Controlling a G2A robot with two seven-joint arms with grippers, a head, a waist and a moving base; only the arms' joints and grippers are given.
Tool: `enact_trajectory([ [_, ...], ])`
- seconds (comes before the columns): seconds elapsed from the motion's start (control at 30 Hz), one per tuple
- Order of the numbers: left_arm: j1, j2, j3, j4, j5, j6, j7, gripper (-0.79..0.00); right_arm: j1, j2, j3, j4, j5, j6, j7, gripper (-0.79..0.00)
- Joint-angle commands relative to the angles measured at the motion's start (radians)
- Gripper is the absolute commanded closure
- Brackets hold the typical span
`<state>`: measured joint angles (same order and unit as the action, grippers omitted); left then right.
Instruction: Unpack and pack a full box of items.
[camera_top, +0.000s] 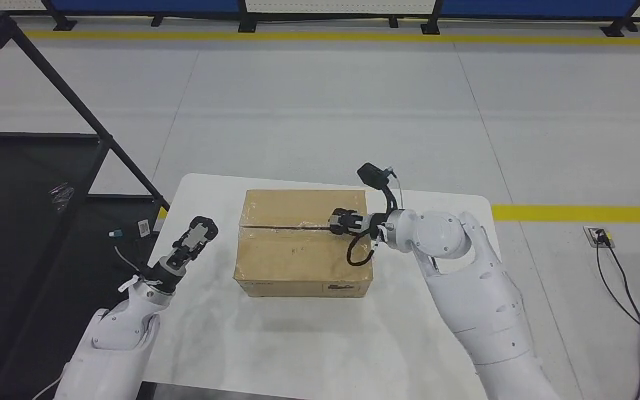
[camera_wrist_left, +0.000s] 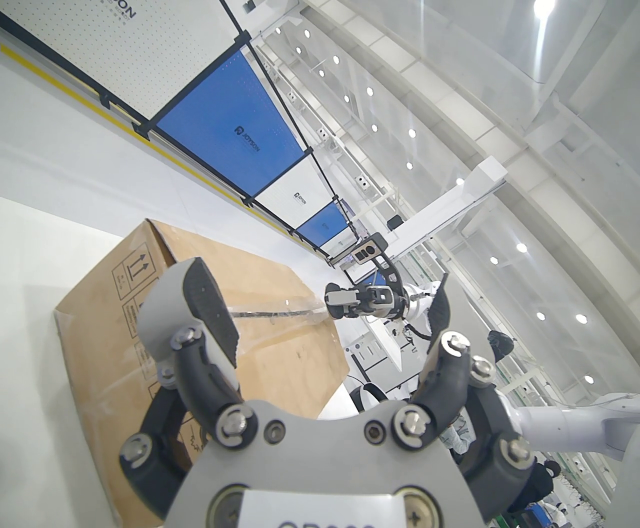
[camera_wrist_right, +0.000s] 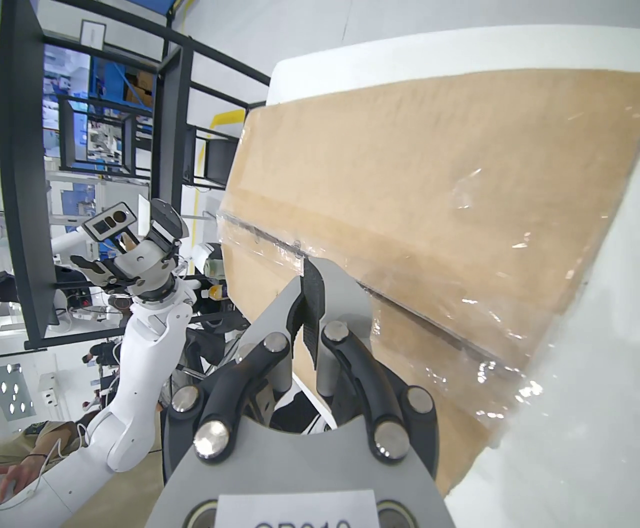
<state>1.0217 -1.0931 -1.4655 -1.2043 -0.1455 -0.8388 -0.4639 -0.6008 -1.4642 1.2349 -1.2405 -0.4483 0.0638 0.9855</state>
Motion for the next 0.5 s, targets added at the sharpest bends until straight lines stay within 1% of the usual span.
enact_trajectory([
  [0.0, -0.001, 0.000, 0.001, 0.000, 0.001, 0.001, -0.001, -0.785, -0.009, 0.004, 0.008, -0.008, -0.001, 0.004, -0.010, 0.000],
  [0.27, 0.000, 0.000, 0.002, 0.003, 0.003, 0.003, 0.002, -0.785, 0.038, 0.007, -0.019, 0.074, -0.013, 0.042, 0.024, 0.000],
  [0.47, -0.005, 0.001, 0.004, 0.007, 0.004, 0.010, 0.002, -0.785, 0.017, 0.025, 0.025, 0.065, -0.007, 0.039, 0.037, 0.000],
])
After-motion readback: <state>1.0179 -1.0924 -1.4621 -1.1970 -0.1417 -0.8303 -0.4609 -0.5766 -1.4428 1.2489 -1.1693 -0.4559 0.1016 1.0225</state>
